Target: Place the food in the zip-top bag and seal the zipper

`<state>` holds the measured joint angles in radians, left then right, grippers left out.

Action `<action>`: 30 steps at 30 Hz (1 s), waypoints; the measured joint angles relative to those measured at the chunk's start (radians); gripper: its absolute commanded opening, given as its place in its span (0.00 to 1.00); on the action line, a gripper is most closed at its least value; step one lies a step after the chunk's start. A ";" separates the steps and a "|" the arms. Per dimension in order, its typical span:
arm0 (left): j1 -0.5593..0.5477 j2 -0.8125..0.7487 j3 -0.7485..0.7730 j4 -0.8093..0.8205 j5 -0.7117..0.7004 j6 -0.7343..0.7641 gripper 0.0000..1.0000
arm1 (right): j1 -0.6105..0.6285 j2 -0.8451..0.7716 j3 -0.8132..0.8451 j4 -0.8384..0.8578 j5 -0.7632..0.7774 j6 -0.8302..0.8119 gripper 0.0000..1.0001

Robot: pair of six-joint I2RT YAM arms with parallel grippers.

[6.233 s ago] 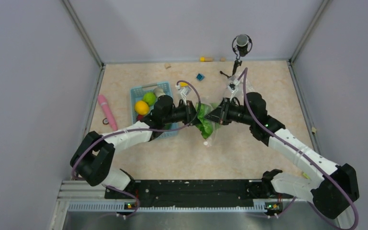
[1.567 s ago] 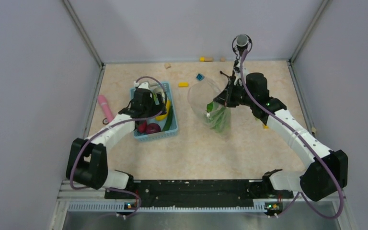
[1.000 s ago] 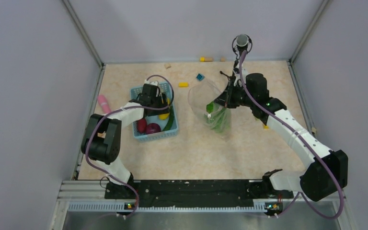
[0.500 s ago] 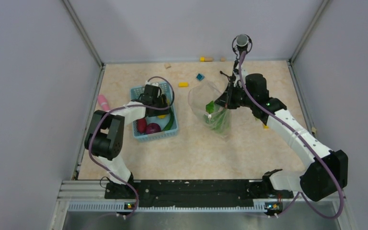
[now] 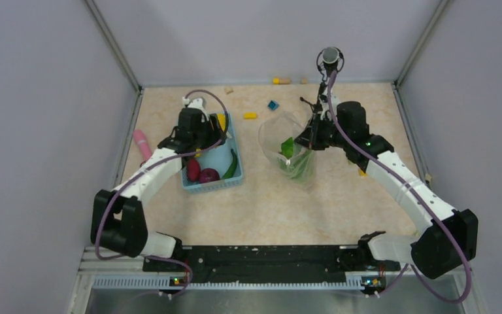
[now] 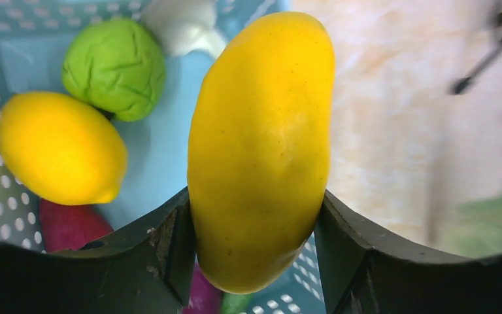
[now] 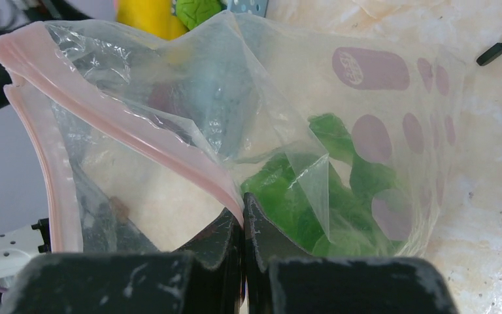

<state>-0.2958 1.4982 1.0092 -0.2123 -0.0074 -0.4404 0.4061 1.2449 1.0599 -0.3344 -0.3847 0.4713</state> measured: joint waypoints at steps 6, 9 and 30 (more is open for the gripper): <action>0.000 -0.335 -0.067 0.092 0.212 -0.007 0.14 | 0.000 -0.034 -0.006 -0.004 0.009 -0.003 0.00; -0.042 -0.447 -0.091 0.180 0.391 -0.009 0.11 | 0.000 -0.040 -0.006 -0.008 0.009 -0.006 0.00; -0.408 -0.201 0.122 0.294 0.575 0.238 0.17 | 0.018 -0.087 -0.006 -0.018 -0.107 -0.004 0.00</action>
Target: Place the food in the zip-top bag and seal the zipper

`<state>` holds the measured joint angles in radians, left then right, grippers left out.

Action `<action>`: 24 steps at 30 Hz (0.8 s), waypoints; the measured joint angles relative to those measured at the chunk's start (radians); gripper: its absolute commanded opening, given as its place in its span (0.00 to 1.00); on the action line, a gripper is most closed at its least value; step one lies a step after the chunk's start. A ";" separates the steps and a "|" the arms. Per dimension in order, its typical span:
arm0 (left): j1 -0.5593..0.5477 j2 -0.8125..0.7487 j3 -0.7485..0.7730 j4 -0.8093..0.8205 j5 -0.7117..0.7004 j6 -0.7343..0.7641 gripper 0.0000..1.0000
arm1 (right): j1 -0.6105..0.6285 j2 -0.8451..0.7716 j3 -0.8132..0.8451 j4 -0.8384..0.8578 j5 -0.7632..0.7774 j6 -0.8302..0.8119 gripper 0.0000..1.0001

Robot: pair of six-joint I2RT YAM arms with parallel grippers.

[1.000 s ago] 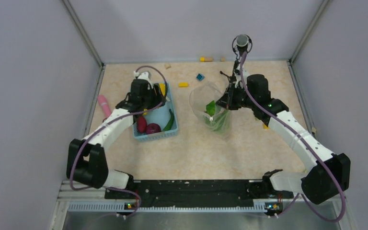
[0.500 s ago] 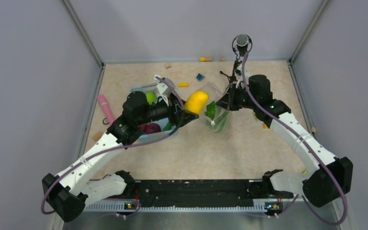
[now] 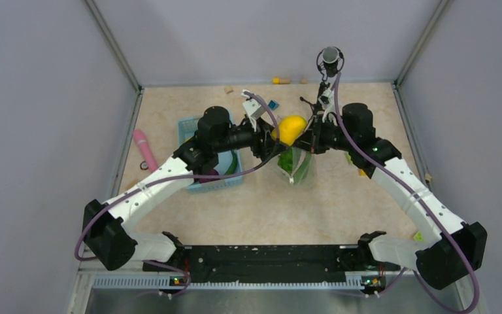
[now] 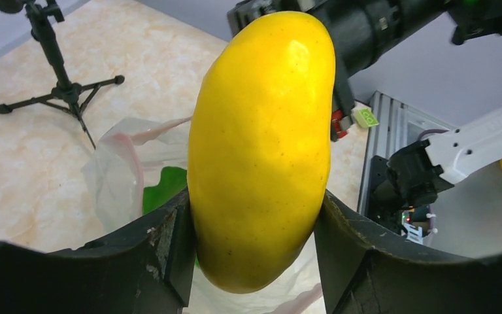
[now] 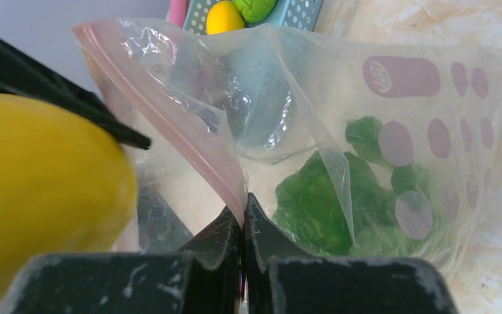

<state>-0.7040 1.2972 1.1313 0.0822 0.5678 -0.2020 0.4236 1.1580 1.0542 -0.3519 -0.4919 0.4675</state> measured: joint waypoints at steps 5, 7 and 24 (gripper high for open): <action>0.000 0.021 0.000 -0.055 -0.046 0.048 0.55 | 0.000 -0.016 0.000 0.000 -0.003 0.008 0.00; 0.000 0.021 0.000 -0.067 -0.068 0.063 0.76 | 0.000 -0.026 0.000 -0.001 -0.003 0.010 0.00; -0.003 -0.082 -0.014 -0.150 -0.216 0.031 0.98 | 0.000 -0.067 0.008 -0.041 0.025 0.006 0.00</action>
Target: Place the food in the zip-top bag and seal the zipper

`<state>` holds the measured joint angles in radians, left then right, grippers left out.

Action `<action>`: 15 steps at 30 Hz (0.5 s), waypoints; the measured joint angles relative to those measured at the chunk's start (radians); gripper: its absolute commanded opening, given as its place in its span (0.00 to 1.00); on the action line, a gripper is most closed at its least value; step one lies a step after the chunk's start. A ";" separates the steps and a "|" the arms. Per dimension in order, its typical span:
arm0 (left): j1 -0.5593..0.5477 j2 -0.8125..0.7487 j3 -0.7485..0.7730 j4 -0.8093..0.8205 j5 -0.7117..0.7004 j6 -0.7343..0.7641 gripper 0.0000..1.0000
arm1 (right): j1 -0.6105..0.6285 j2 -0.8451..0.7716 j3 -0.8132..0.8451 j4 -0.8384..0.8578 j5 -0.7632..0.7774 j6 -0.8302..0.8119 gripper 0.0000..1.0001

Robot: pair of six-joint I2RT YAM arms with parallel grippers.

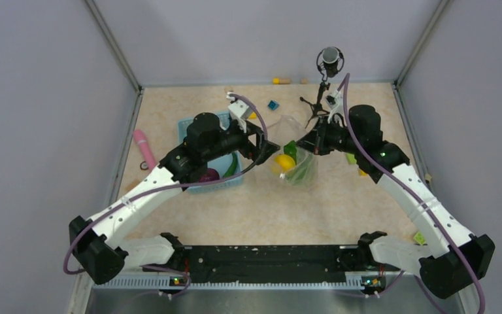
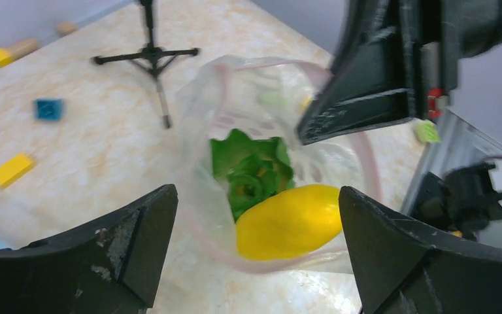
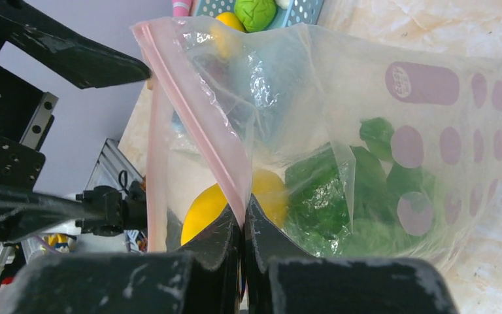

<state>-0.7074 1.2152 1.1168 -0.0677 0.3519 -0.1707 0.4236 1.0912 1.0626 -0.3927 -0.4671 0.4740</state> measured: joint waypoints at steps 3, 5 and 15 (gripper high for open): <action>0.001 -0.064 -0.021 -0.048 -0.161 -0.041 0.98 | 0.000 -0.005 0.000 -0.002 0.008 -0.004 0.00; 0.012 -0.084 -0.021 -0.079 -0.272 -0.073 0.98 | 0.000 -0.005 0.000 -0.006 0.015 -0.009 0.00; 0.259 -0.072 -0.095 -0.217 -0.548 -0.294 0.98 | 0.000 0.021 0.077 -0.095 0.105 -0.018 0.00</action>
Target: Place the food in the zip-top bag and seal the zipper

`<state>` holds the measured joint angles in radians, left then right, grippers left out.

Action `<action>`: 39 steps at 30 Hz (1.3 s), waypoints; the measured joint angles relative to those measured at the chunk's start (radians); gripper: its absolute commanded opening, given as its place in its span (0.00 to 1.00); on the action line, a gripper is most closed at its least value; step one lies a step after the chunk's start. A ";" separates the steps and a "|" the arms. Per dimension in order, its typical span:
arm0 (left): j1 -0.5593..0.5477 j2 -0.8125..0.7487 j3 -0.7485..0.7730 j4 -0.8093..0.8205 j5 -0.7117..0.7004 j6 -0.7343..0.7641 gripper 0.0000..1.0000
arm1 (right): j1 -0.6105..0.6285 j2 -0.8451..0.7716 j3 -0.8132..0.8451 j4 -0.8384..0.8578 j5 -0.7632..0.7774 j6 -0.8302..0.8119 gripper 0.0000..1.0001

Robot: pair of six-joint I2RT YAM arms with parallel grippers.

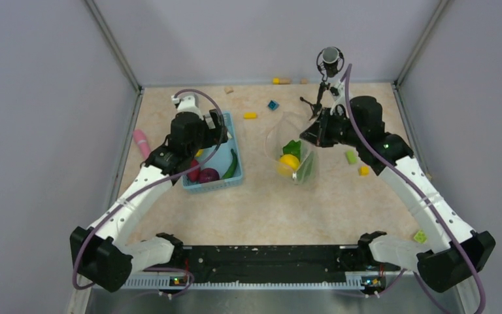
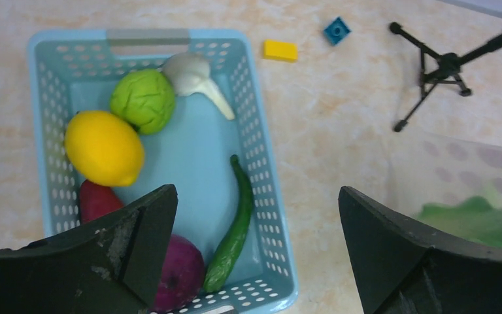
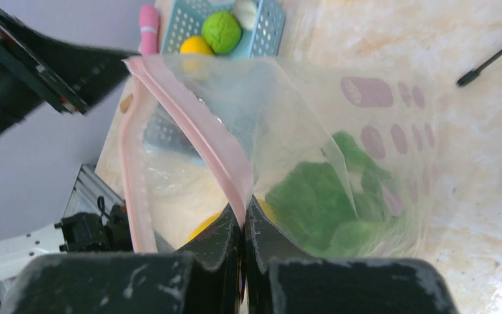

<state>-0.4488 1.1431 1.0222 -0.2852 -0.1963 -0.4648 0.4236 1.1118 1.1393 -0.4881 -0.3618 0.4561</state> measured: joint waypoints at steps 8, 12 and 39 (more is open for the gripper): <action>0.036 0.043 -0.018 -0.075 -0.110 -0.058 0.98 | 0.002 0.168 0.383 -0.200 0.142 -0.072 0.00; 0.073 0.052 -0.018 -0.085 -0.137 -0.069 0.98 | 0.002 0.174 0.476 -0.305 0.289 -0.111 0.00; 0.250 0.368 -0.018 -0.053 -0.116 -0.148 0.95 | 0.006 0.100 0.106 -0.225 0.394 -0.050 0.00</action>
<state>-0.1989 1.5108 1.0042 -0.3386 -0.3126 -0.6125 0.4294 1.2114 1.2453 -0.7128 0.0326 0.4057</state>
